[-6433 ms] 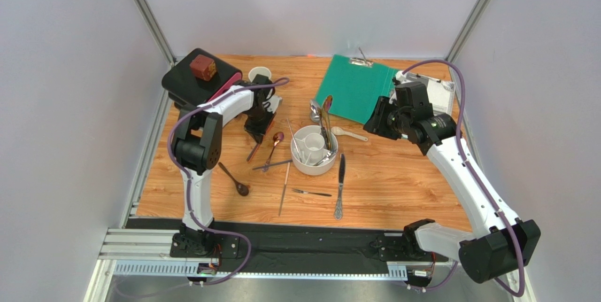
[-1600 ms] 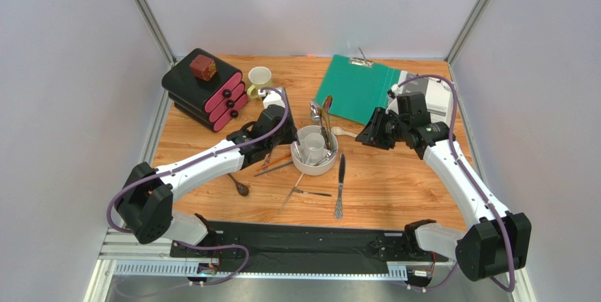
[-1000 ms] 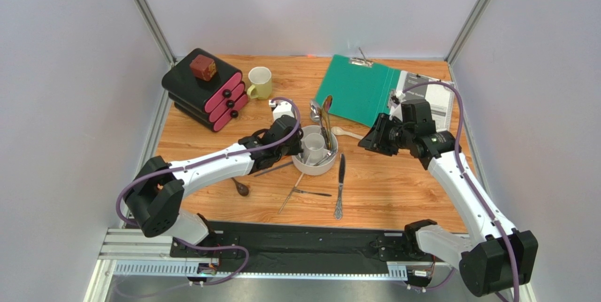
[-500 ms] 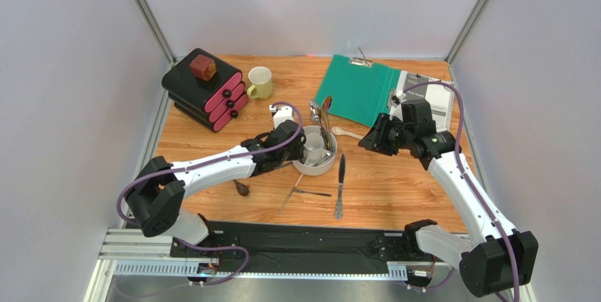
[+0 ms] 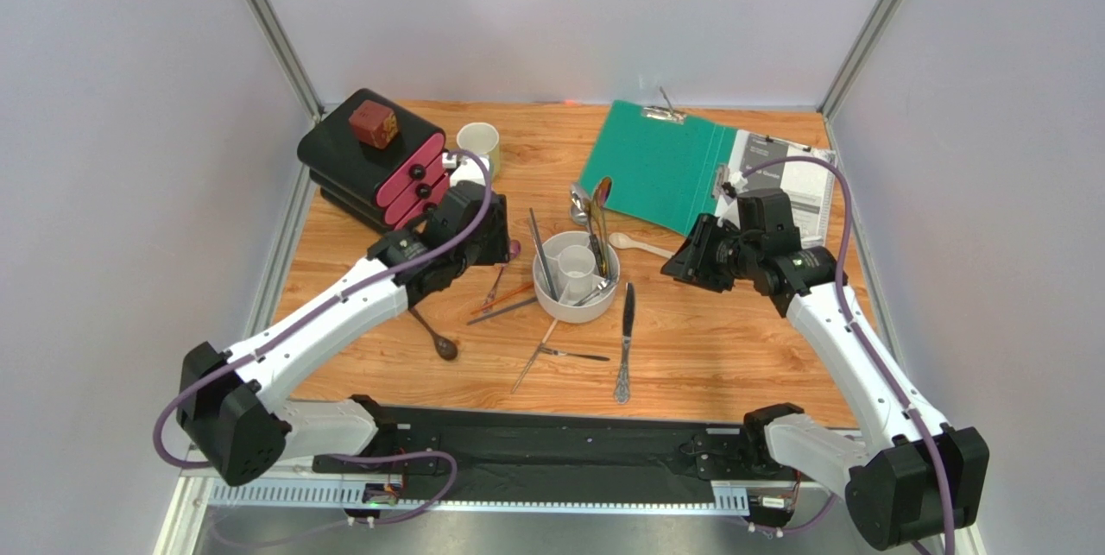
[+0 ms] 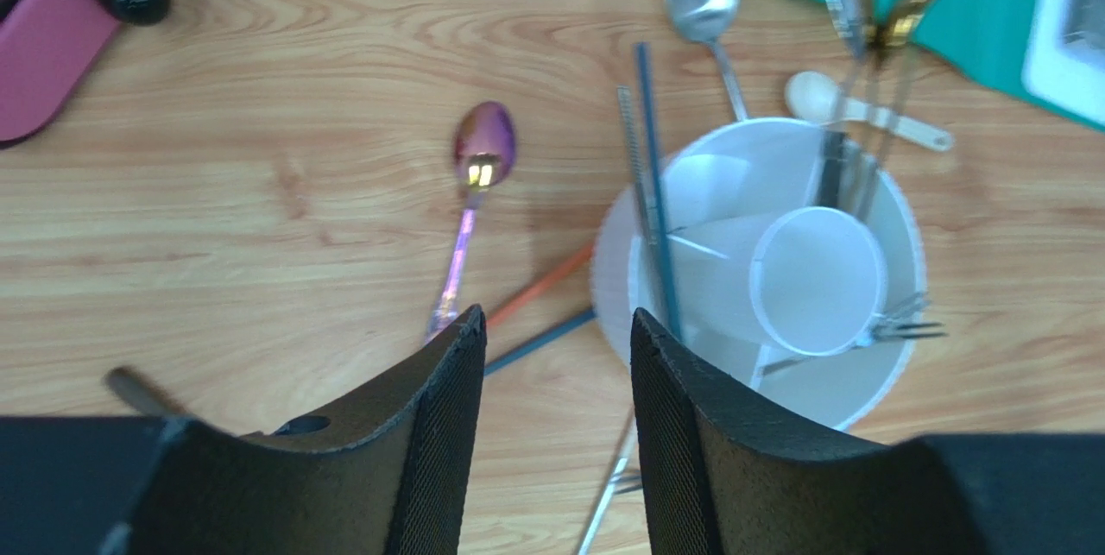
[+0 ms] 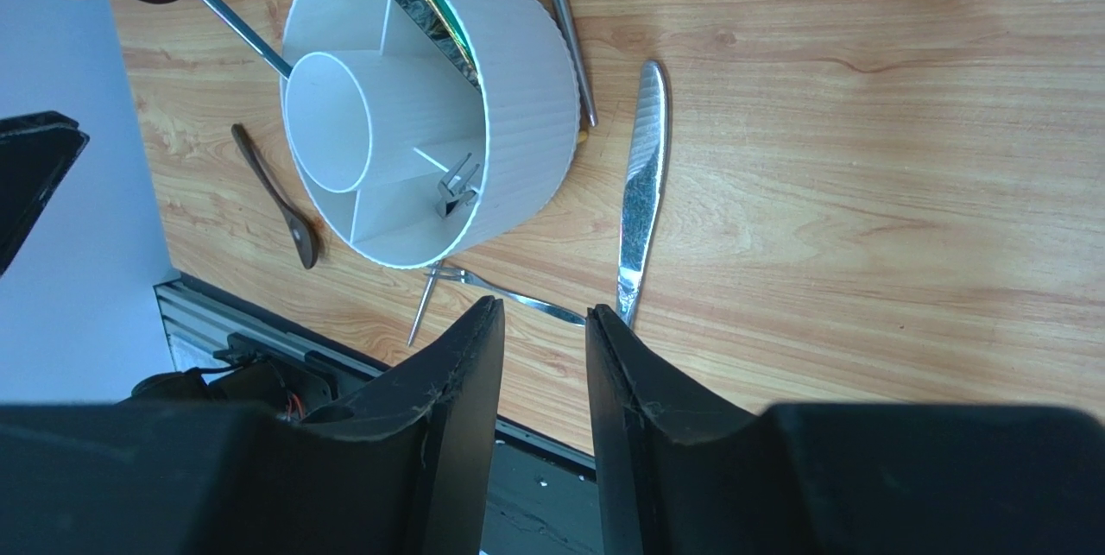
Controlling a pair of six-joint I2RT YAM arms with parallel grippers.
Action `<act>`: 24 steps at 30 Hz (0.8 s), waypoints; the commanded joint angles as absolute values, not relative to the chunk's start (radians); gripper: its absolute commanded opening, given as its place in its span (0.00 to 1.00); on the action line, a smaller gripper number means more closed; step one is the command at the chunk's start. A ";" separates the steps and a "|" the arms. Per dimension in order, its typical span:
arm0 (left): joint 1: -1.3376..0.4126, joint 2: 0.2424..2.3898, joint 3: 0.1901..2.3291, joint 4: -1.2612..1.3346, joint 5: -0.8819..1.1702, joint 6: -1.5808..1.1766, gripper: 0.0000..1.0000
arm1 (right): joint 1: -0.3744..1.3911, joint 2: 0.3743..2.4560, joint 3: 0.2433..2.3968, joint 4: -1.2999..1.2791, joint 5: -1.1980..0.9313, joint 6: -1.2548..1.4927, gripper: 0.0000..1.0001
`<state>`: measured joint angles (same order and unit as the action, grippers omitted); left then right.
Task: Sort the eating utensils into containers
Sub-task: Place the chopstick in the storage box, then pick up the chopstick from the center of the board.
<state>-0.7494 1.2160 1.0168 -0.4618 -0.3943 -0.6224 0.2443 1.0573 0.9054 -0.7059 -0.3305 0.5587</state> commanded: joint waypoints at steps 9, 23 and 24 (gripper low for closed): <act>-0.672 1.525 1.152 -0.836 -0.083 -0.247 0.50 | 0.224 1.045 0.877 -0.680 -0.324 0.572 0.36; -0.661 1.653 1.094 -0.680 -0.051 -0.190 0.51 | 0.199 1.061 0.911 -0.676 -0.327 0.565 0.36; -0.657 1.666 1.095 -0.675 -0.043 -0.187 0.51 | 0.199 1.060 0.911 -0.676 -0.327 0.563 0.36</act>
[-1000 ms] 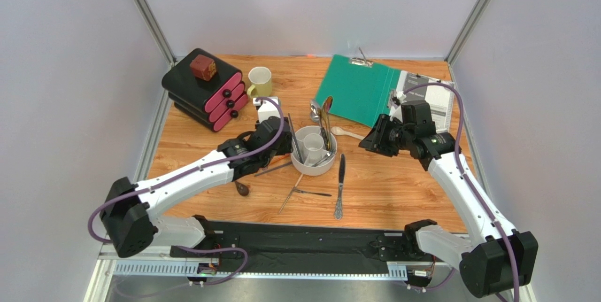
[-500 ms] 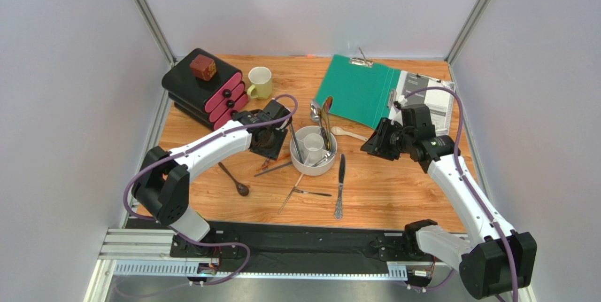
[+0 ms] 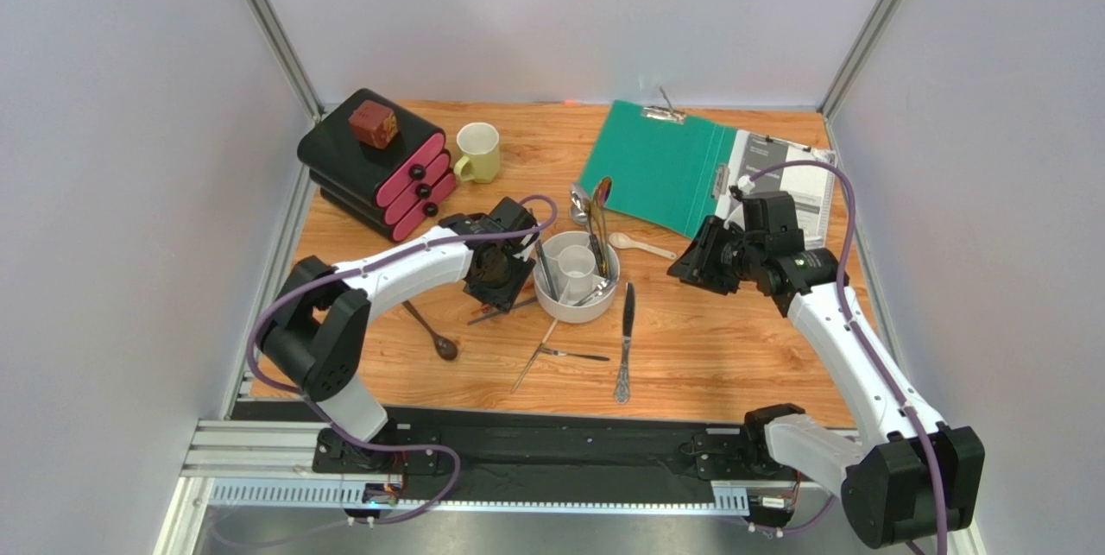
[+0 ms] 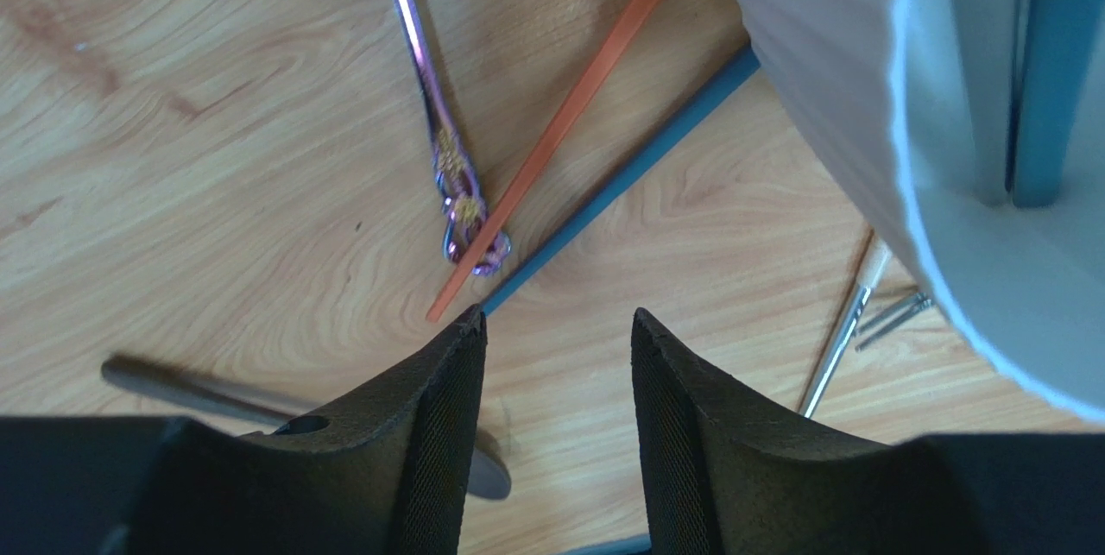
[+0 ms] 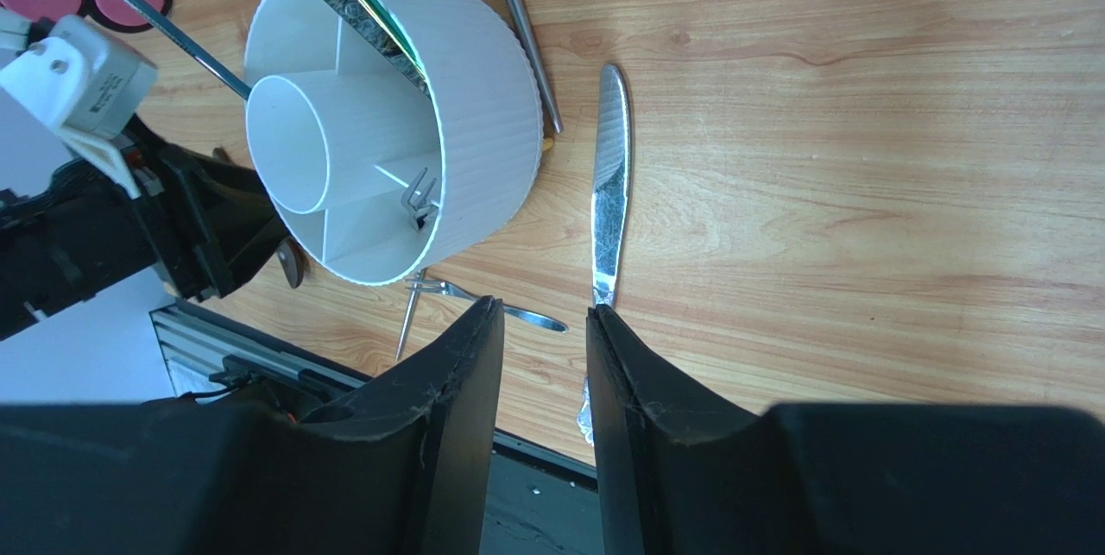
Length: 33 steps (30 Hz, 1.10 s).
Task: Sort the eating utensils into containers
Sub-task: Pick up the chopstick from the center of the board.
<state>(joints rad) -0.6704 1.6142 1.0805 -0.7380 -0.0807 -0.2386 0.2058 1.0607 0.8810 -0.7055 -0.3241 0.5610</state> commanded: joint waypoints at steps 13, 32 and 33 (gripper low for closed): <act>-0.586 1.724 1.143 -0.666 -0.008 -0.140 0.49 | 0.190 1.045 0.904 -0.690 -0.310 0.581 0.36; -0.517 1.769 1.201 -0.663 0.058 -0.072 0.45 | 0.189 1.120 0.965 -0.647 -0.302 0.603 0.36; -0.515 1.785 1.206 -0.661 0.061 -0.071 0.45 | 0.190 1.127 0.968 -0.647 -0.301 0.601 0.36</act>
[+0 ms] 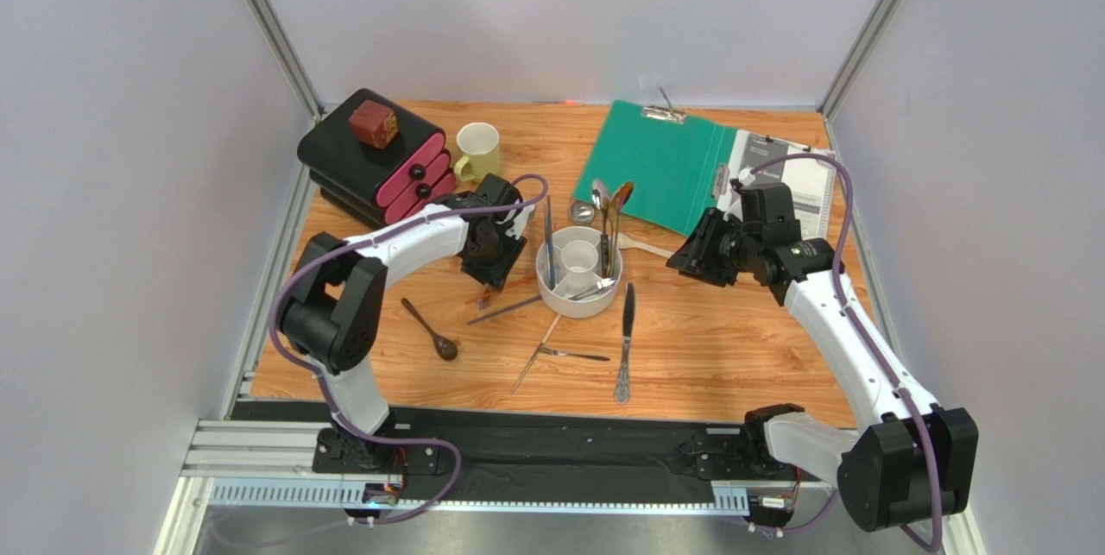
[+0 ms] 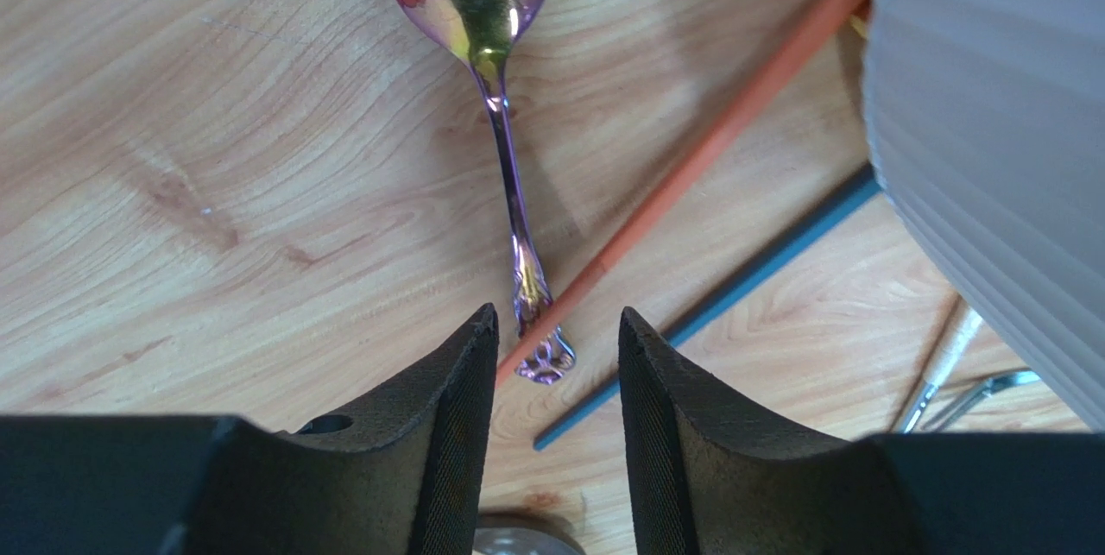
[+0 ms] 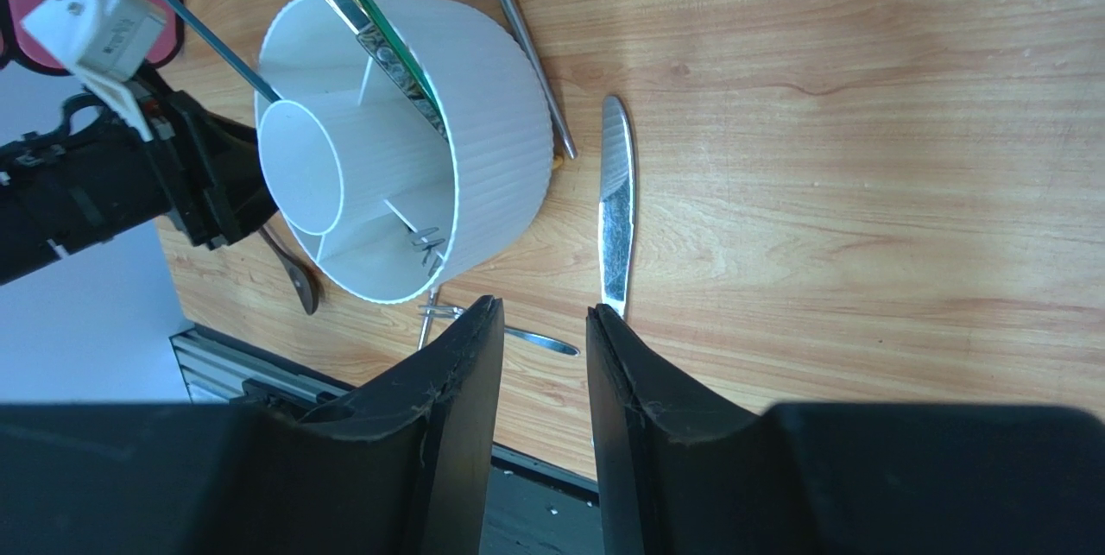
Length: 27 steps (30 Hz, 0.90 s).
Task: Sort the eating utensils into containers
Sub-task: Pick up the chopstick from the center of the board.
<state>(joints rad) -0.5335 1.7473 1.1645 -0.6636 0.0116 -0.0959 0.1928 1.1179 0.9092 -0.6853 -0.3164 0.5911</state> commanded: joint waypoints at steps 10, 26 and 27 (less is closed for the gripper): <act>-0.514 1.801 1.198 -0.664 0.077 -0.080 0.40 | 0.189 1.149 0.971 -0.652 -0.291 0.612 0.36; -0.512 1.712 1.144 -0.692 0.002 -0.095 0.06 | 0.189 1.158 0.956 -0.609 -0.308 0.641 0.35; -0.509 1.694 1.141 -0.695 -0.023 -0.103 0.04 | 0.189 1.157 0.954 -0.607 -0.305 0.644 0.35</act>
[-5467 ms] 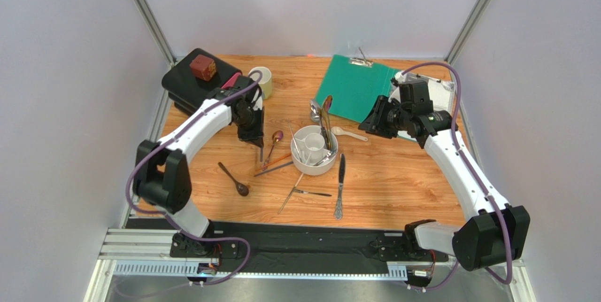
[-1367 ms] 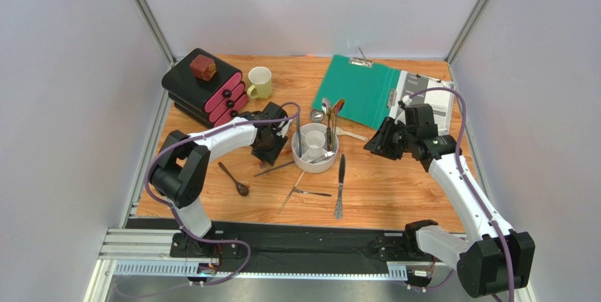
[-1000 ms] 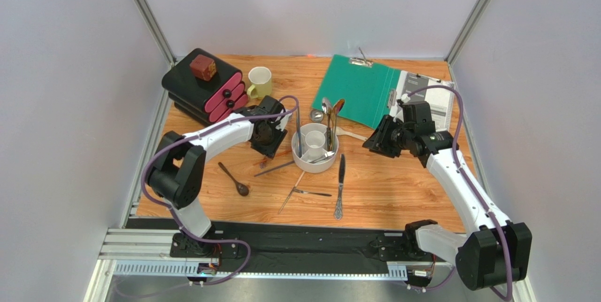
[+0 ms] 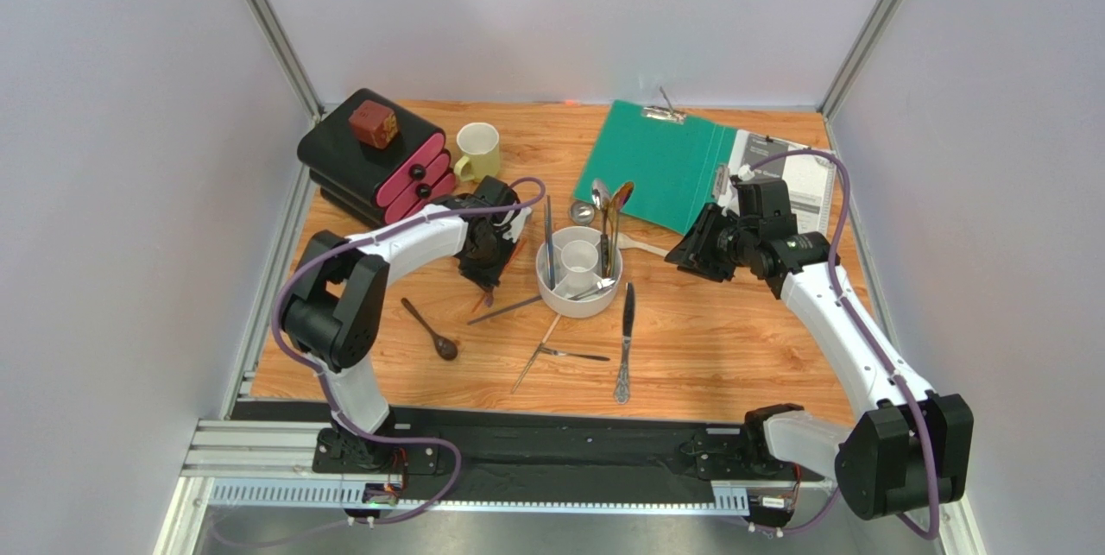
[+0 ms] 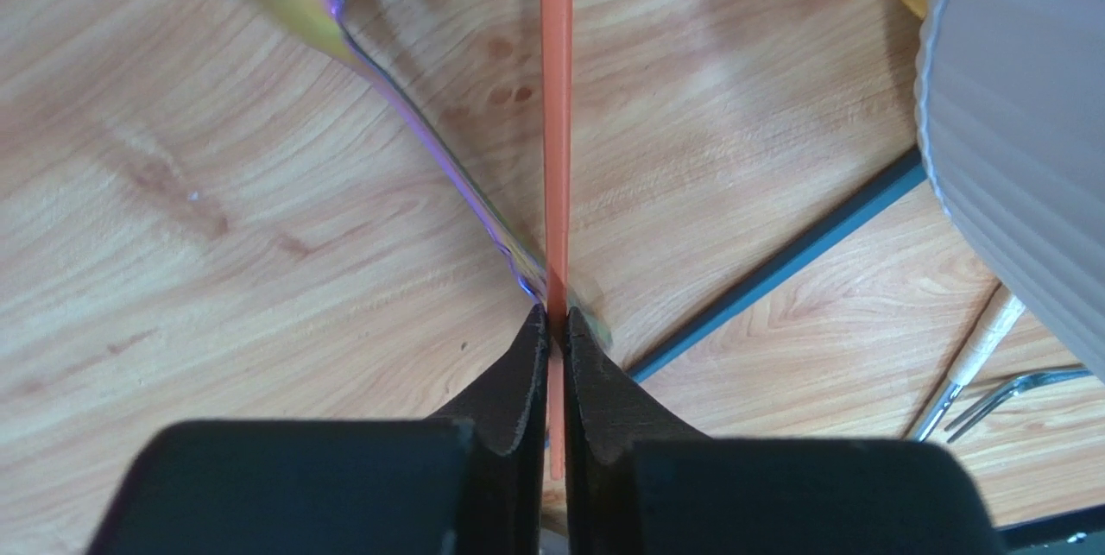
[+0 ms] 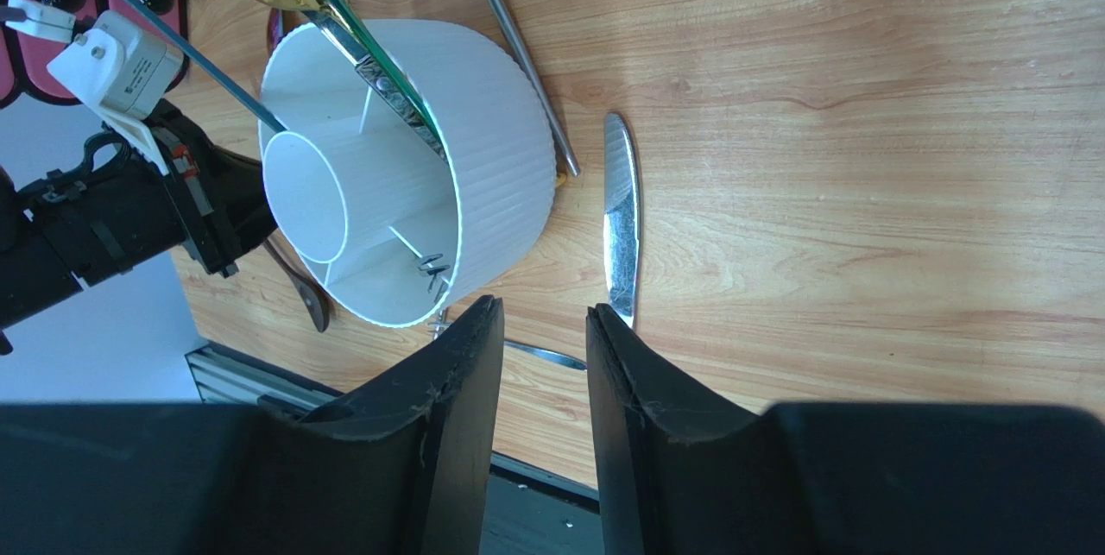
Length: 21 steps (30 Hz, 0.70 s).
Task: Sort the eating utensils into containers
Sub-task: Pick up the chopstick from the center of the board.
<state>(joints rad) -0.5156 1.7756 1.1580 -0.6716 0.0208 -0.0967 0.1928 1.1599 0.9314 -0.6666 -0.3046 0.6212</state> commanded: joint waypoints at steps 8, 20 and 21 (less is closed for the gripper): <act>-0.495 1.597 1.106 -0.730 -0.008 -0.129 0.00 | 0.189 1.167 0.953 -0.592 -0.308 0.652 0.35; -0.495 1.309 1.035 -0.730 -0.006 -0.219 0.00 | 0.189 1.178 0.942 -0.575 -0.314 0.660 0.35; -0.495 1.281 1.029 -0.718 -0.006 -0.241 0.00 | 0.189 1.180 0.946 -0.578 -0.318 0.661 0.35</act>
<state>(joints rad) -0.5003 1.3956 1.0492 -0.7376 -0.0086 -0.1738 0.1928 1.1740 0.9306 -0.6243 -0.3058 0.6476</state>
